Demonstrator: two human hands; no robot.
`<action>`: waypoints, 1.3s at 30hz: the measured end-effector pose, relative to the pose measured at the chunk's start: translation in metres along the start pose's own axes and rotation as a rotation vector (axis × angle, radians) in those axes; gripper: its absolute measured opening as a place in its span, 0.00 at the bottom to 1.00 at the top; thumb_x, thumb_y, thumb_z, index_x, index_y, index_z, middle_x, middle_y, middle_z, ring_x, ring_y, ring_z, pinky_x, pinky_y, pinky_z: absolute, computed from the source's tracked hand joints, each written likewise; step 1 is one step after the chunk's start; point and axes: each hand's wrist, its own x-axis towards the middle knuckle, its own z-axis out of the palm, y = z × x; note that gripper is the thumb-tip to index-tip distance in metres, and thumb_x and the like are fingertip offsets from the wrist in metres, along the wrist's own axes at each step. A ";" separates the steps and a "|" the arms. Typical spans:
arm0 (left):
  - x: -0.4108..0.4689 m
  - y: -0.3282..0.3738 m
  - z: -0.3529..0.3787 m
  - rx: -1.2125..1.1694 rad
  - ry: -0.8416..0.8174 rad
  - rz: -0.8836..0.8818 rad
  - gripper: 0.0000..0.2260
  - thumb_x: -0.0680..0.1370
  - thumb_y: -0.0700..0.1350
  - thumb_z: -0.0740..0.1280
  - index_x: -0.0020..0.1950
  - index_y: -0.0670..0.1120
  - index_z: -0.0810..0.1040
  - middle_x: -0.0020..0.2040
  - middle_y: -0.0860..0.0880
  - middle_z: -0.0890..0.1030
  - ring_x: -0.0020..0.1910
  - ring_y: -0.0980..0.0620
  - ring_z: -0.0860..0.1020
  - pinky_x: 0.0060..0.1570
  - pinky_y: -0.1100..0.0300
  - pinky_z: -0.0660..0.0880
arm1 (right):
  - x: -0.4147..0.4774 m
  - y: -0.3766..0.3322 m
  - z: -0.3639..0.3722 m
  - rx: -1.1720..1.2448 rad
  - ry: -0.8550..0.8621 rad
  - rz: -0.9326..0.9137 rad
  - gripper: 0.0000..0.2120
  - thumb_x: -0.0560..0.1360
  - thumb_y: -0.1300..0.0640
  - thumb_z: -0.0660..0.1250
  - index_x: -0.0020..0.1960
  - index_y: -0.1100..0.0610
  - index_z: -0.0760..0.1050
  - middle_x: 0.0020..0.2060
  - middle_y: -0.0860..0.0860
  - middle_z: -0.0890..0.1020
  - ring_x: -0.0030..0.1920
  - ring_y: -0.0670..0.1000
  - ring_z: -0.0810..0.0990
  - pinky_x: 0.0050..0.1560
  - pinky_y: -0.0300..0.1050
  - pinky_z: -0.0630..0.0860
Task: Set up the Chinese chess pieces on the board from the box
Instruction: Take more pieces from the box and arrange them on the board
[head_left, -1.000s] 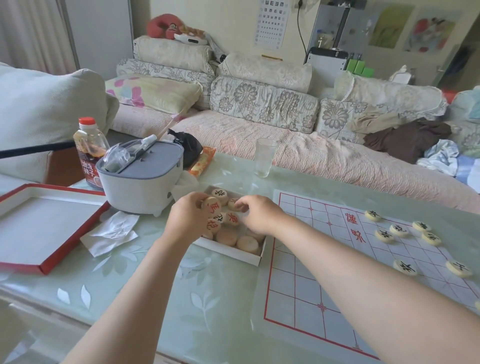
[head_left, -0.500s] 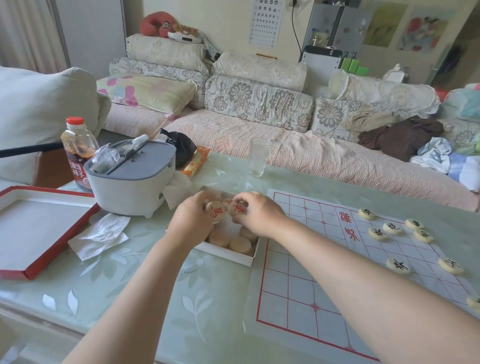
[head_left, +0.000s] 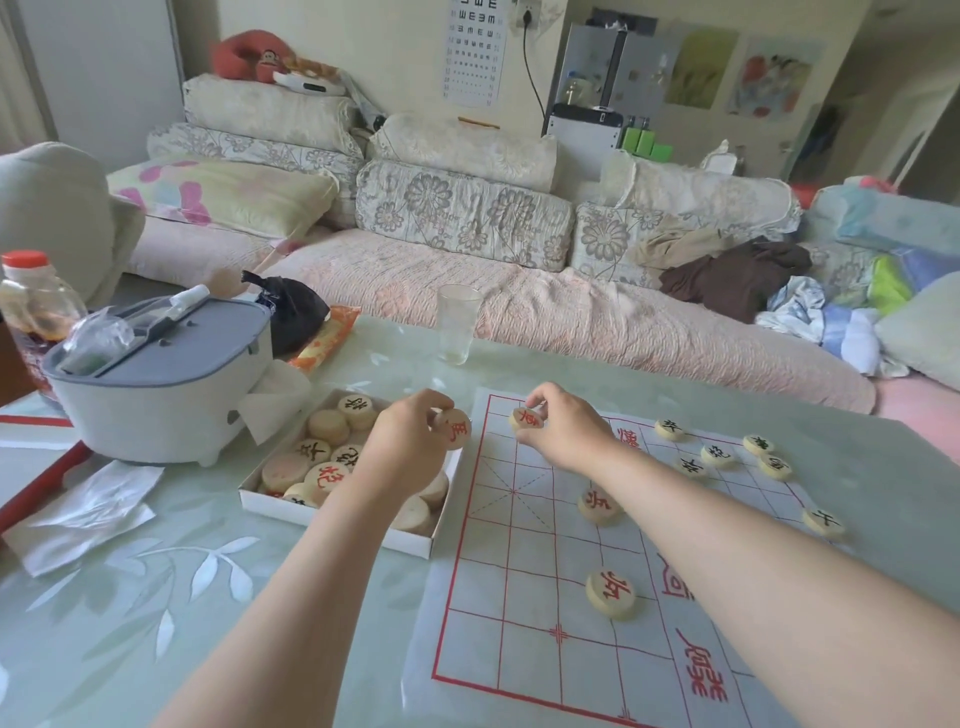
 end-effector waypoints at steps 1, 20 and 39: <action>0.003 -0.002 0.001 0.008 0.003 -0.006 0.13 0.79 0.43 0.61 0.62 0.50 0.76 0.54 0.50 0.80 0.48 0.51 0.75 0.45 0.60 0.71 | 0.008 0.000 0.003 0.004 -0.008 0.004 0.17 0.71 0.45 0.73 0.55 0.45 0.71 0.54 0.46 0.78 0.52 0.52 0.78 0.53 0.48 0.76; 0.037 -0.029 0.009 -0.043 0.031 -0.068 0.14 0.79 0.44 0.62 0.64 0.53 0.75 0.50 0.55 0.76 0.46 0.55 0.74 0.39 0.66 0.68 | 0.122 -0.008 0.058 -0.080 0.043 0.010 0.11 0.76 0.44 0.67 0.53 0.49 0.76 0.56 0.48 0.79 0.53 0.52 0.79 0.52 0.45 0.75; 0.020 -0.011 -0.004 -0.623 0.078 -0.341 0.03 0.75 0.45 0.71 0.47 0.47 0.83 0.38 0.46 0.85 0.38 0.51 0.81 0.49 0.51 0.80 | 0.006 -0.063 0.020 0.387 -0.052 -0.461 0.16 0.69 0.56 0.78 0.54 0.50 0.78 0.32 0.34 0.77 0.29 0.44 0.72 0.34 0.35 0.69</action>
